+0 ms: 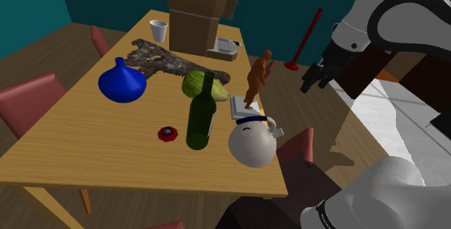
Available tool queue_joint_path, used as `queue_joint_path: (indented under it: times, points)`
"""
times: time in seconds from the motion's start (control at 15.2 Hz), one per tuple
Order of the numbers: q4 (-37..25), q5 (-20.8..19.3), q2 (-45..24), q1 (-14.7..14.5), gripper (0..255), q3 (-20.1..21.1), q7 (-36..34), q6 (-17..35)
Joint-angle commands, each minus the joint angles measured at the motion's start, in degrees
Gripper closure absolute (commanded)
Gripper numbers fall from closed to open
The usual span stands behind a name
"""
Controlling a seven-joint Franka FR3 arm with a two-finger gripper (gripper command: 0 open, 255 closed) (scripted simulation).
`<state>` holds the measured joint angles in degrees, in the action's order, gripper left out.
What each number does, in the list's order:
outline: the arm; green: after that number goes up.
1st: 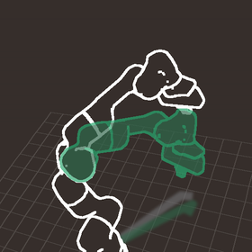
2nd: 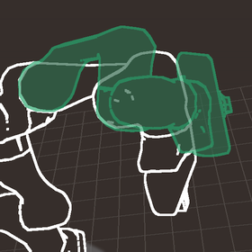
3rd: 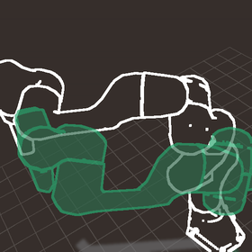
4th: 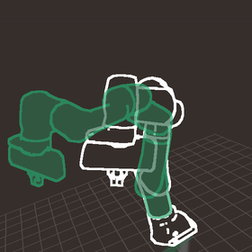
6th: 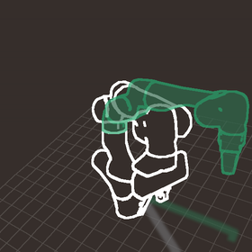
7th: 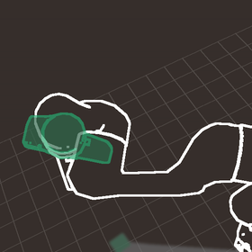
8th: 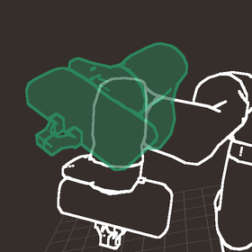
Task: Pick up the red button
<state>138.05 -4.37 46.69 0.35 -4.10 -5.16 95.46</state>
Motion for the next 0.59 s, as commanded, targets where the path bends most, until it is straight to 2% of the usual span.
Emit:
queue_joint_path:
  times: [0.0, 0.53]
  points:
    - [0.0, 0.0, 0.0, 0.0, 0, 0.0, 0.0, 0.0]
    - [3.7, 5.3, -8.0, -3.4, 0, 5.7, -7.2, 12.5]
